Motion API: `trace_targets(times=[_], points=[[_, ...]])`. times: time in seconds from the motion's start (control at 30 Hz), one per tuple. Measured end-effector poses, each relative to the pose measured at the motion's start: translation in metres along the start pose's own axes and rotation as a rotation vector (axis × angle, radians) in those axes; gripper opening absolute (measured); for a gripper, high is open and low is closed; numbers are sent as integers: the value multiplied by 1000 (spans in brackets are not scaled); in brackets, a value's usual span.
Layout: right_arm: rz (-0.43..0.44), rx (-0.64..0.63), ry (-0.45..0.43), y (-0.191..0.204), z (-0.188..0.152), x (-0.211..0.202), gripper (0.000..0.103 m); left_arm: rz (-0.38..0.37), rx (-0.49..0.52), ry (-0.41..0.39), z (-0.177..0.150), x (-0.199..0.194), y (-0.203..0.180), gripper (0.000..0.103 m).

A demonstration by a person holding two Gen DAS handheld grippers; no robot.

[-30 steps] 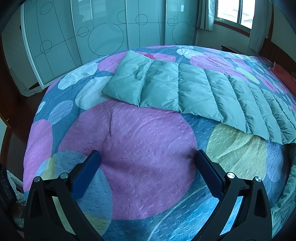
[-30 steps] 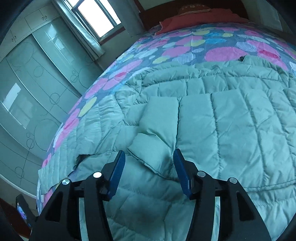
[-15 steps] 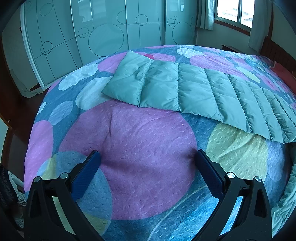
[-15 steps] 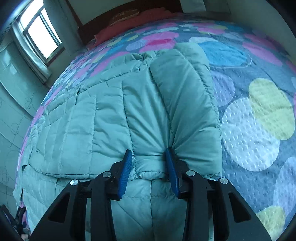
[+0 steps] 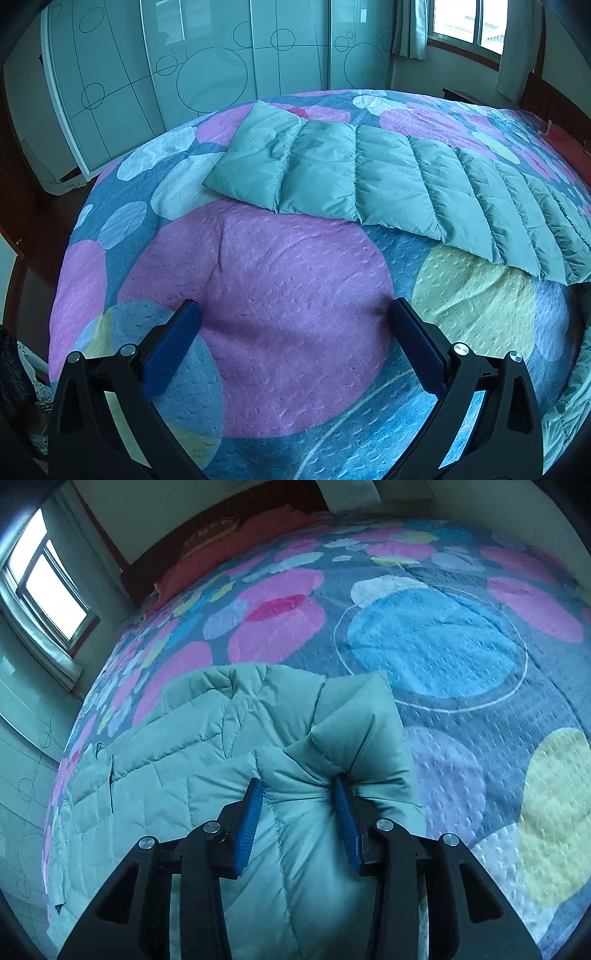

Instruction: Fold large clothes

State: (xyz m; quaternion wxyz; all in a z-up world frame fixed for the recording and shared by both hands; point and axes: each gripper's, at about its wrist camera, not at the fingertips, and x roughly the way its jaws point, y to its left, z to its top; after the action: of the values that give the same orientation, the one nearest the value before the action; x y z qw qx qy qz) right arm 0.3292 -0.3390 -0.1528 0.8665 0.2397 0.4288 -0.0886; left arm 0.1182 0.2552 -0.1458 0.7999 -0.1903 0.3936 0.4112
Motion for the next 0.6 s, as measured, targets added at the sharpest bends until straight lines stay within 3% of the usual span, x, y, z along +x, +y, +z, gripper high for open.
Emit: trace_targets(times=[0.2, 0.33, 0.47, 0.53, 0.6], points=[[62, 71, -74, 0, -42, -62, 41, 1, 0, -2, 0, 0, -1, 101], [57, 72, 1, -7, -75, -45, 41, 2, 2, -2, 0, 0, -1, 101], [13, 32, -32, 2, -80, -55, 41, -4, -2, -1, 0, 0, 1, 101], [12, 14, -54, 10, -83, -69, 48, -5, -2, -2, 0, 2, 1, 101], [-45, -42, -99, 21, -90, -78, 58, -2, 0, -2, 1, 2, 2, 101]])
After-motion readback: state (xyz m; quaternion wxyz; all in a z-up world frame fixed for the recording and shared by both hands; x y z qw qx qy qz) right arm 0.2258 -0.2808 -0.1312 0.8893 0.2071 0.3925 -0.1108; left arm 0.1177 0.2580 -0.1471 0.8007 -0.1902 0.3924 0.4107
